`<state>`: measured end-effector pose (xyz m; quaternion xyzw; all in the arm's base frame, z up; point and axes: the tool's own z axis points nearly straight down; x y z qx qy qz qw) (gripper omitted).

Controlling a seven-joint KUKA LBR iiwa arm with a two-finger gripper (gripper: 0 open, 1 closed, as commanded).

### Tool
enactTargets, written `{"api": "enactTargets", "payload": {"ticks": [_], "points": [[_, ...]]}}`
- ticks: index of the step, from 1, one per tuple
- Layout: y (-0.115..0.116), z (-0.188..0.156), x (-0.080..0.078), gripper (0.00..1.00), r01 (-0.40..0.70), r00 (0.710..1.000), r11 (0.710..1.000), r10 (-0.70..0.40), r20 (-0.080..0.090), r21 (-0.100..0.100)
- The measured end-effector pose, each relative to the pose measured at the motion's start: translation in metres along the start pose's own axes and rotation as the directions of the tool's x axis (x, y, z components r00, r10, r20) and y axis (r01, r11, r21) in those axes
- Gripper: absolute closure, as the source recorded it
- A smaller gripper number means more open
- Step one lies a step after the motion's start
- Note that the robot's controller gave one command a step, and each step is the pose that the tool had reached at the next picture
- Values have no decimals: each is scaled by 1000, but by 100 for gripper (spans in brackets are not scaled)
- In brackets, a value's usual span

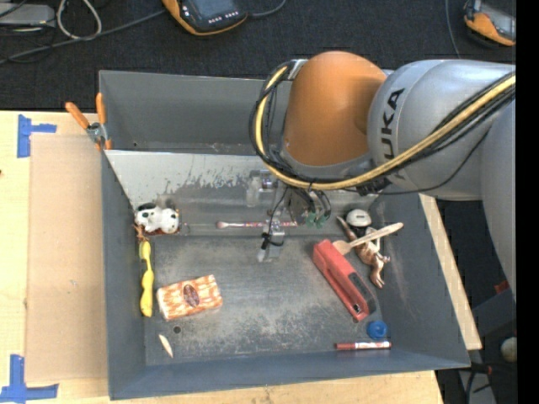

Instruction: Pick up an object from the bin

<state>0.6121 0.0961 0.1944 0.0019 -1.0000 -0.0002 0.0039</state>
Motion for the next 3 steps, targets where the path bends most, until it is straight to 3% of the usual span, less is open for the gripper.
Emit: {"api": "enactTargets", "payload": {"ticks": [1,2,3], "points": [[-1,-5,-1,0,-3,1000,1000,3,7,-1],[37,48,6,0,237,972,972,-237,13,2],[79,63,27,0,309,951,951,-309,6,-1]]}}
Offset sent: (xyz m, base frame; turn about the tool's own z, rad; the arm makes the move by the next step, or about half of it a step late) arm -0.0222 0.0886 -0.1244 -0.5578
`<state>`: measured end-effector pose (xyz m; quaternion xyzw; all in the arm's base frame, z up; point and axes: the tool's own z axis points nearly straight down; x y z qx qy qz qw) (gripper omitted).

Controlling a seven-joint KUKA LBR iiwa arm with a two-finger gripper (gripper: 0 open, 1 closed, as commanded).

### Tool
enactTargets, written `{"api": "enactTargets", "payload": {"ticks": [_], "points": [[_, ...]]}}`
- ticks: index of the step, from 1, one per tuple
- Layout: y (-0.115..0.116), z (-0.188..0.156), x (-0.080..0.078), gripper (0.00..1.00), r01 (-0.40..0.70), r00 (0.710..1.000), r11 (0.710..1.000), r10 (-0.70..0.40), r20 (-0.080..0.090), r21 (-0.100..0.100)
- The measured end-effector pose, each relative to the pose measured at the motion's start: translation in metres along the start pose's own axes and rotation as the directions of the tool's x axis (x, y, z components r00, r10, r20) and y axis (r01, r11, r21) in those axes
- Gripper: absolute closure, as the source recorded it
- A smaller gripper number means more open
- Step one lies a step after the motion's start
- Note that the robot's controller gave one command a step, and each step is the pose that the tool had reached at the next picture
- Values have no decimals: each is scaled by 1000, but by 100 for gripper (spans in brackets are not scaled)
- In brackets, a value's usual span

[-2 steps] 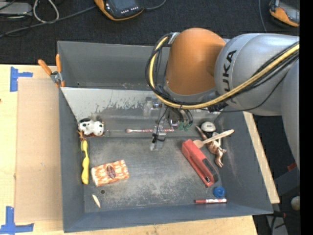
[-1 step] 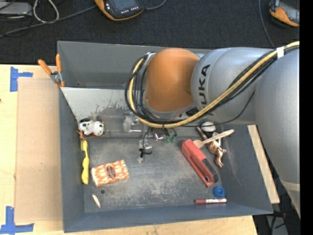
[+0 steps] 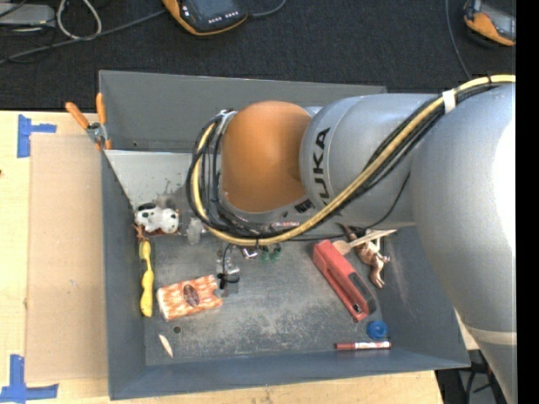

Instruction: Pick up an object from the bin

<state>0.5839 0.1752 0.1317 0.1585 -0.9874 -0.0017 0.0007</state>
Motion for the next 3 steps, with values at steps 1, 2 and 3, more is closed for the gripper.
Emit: {"api": "enactTargets", "payload": {"ticks": [1,2,3], "points": [[23,10,7,0,268,963,963,-268,-4,-2],[29,66,9,0,242,970,970,-242,-5,-1],[51,63,10,100,250,968,968,-250,3,-2]]}}
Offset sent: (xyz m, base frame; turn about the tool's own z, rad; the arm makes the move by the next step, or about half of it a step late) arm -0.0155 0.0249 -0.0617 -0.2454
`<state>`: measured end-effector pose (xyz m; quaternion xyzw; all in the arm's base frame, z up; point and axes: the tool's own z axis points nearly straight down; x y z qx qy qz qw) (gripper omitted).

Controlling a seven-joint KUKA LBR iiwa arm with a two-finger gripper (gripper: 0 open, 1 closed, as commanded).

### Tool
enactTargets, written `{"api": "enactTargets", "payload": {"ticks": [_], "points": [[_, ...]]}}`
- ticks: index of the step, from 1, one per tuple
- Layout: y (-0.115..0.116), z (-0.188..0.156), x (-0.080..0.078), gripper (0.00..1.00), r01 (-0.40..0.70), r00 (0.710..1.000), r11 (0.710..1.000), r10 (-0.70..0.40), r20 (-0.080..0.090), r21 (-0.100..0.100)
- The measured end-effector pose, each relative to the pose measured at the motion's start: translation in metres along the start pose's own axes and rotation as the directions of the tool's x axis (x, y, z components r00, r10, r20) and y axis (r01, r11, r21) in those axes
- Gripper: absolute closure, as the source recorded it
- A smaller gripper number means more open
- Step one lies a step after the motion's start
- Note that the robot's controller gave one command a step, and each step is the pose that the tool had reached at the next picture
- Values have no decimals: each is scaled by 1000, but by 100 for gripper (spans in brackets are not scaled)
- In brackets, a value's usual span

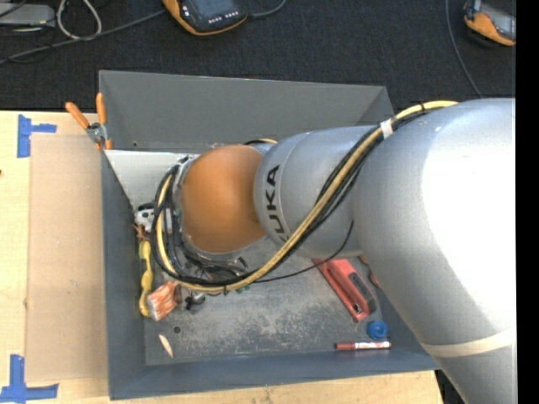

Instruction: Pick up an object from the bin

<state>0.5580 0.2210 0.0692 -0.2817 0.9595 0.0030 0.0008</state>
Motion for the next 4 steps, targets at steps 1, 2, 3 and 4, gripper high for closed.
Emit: {"api": "enactTargets", "payload": {"ticks": [1,2,3,4], "points": [[0,0,0,100,-1,1000,1000,1,0,0],[0,-5,0,100,-2,1000,1000,2,0,-1],[1,-30,2,100,-3,1000,1000,3,-6,-2],[2,-82,2,100,-3,1000,1000,3,-8,-3]]}}
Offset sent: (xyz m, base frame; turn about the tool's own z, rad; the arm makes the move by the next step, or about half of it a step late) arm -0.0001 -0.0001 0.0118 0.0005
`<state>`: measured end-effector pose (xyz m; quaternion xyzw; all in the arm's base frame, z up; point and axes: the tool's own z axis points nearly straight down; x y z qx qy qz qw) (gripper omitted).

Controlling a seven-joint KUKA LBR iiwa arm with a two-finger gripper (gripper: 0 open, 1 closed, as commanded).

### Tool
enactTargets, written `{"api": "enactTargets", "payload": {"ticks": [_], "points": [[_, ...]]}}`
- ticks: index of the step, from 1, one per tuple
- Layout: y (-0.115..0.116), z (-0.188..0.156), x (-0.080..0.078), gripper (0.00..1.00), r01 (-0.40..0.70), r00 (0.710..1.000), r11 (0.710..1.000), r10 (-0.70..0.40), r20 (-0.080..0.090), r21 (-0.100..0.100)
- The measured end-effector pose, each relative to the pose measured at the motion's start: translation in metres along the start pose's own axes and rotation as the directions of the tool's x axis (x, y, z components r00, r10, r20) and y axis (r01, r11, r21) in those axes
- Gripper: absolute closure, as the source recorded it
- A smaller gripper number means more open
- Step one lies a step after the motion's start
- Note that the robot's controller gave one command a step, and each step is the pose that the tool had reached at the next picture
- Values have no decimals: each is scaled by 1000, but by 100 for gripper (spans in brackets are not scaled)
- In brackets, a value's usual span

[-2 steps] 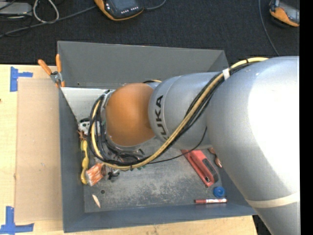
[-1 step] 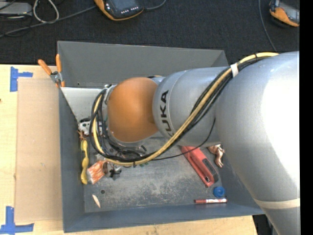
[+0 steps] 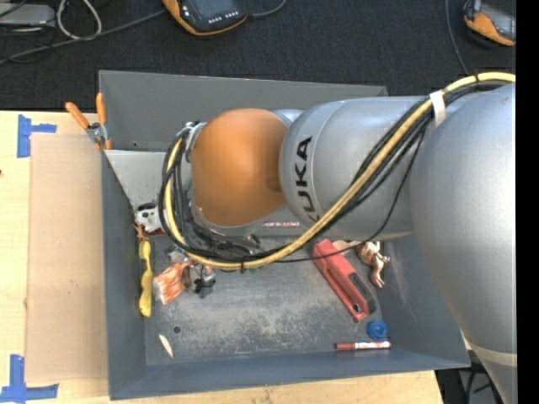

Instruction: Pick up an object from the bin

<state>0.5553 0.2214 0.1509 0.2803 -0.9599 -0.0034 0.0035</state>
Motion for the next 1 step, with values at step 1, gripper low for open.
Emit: {"api": "enactTargets", "payload": {"ticks": [1], "points": [[1,-46,0,100,-1,1000,1000,1,0,0]]}}
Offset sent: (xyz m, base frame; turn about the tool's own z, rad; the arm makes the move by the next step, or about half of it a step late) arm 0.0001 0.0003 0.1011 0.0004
